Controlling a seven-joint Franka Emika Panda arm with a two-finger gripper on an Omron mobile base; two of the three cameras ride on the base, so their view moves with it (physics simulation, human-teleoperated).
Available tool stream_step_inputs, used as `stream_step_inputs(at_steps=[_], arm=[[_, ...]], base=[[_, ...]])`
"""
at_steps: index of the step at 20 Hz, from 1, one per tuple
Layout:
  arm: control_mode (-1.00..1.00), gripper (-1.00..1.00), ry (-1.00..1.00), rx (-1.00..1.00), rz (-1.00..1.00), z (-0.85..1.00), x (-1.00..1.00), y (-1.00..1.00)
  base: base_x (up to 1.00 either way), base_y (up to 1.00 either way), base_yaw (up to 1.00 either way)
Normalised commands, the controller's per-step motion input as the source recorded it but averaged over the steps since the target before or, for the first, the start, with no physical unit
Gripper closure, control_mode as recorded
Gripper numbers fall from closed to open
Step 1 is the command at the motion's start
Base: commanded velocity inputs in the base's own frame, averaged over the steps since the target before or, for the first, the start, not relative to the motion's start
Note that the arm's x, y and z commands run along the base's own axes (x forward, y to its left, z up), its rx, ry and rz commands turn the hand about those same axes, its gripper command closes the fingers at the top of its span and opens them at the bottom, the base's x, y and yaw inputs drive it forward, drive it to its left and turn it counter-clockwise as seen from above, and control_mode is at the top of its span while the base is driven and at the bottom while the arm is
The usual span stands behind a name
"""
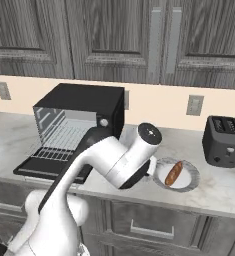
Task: Pull the toaster oven rack outwards. Pick up the baguette from the plate and place it on the toaster oven rack. Close the toaster oven door fully and set the temperature to the lowest setting.
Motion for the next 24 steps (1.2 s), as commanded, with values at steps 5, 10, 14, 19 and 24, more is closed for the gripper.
stream_step_inputs(at_steps=[5,10,14,19,24], arm=[[-1.00,-1.00,0.08,-0.02,0.07,-0.01,0.65,-0.46],[-1.00,-1.00,0.09,-0.05,0.06,-0.19,0.58,-0.38],[-1.00,-1.00,0.15,-0.05,0.00,-0.32,0.41,-0.28],[-1.00,-1.00,0.10,-0.07,-0.01,-0.38,0.24,-0.27],[-1.00,-1.00,0.05,-0.06,-0.04,-0.37,0.09,-0.20]], base=[[0.00,0.00,0.00],[0.00,0.00,0.00],[0.00,0.00,0.00],[0.00,0.00,0.00],[0.00,0.00,0.00]])
